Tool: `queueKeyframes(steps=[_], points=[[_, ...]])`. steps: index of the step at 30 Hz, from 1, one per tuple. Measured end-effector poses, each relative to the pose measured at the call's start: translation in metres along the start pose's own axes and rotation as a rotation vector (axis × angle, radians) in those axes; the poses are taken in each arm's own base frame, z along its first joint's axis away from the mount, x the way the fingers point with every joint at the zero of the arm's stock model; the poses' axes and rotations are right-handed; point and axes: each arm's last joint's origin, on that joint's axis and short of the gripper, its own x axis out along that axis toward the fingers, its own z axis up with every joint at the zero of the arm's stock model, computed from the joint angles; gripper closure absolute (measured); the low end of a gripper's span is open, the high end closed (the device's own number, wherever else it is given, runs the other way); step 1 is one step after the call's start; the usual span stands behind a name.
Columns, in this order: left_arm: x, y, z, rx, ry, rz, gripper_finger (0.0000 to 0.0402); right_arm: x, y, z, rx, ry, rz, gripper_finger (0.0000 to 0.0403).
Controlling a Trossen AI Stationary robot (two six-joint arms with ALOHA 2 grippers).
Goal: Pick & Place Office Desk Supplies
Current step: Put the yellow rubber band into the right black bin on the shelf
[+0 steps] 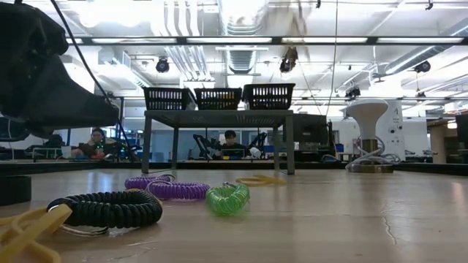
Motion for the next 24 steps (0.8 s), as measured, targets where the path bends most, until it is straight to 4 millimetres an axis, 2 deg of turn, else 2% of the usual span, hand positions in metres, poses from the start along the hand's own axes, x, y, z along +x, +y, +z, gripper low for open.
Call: queueKeyframes(steps=[3,6,10,14,16,20,24], points=[[0.0,-0.003,0.002,-0.049,-0.006,-0.023,0.0283,0.023,0.016,-0.04,0.011,0.133,0.104,0.0394],[0.001,-0.016,0.011,0.018,-0.033,-0.056,0.0283,0.038,0.028,-0.052,0.025,0.091,0.086,0.0394],[0.01,-0.041,0.032,0.174,-0.04,-0.106,0.0283,0.049,0.038,-0.051,-0.067,0.038,0.098,0.0394],[0.025,-0.054,0.052,0.256,-0.025,-0.167,0.0283,0.041,0.038,-0.019,-0.104,-0.079,0.043,0.0394],[0.034,-0.055,0.061,0.272,-0.027,-0.169,0.0283,0.038,0.038,-0.012,-0.124,-0.098,0.041,0.0394],[0.055,-0.05,0.07,0.282,0.041,-0.273,0.0283,0.041,0.039,-0.023,-0.118,-0.059,0.046,0.0394],[0.073,-0.043,0.069,0.269,0.111,-0.366,0.0283,0.046,0.04,-0.051,-0.05,0.009,0.043,0.0394]])
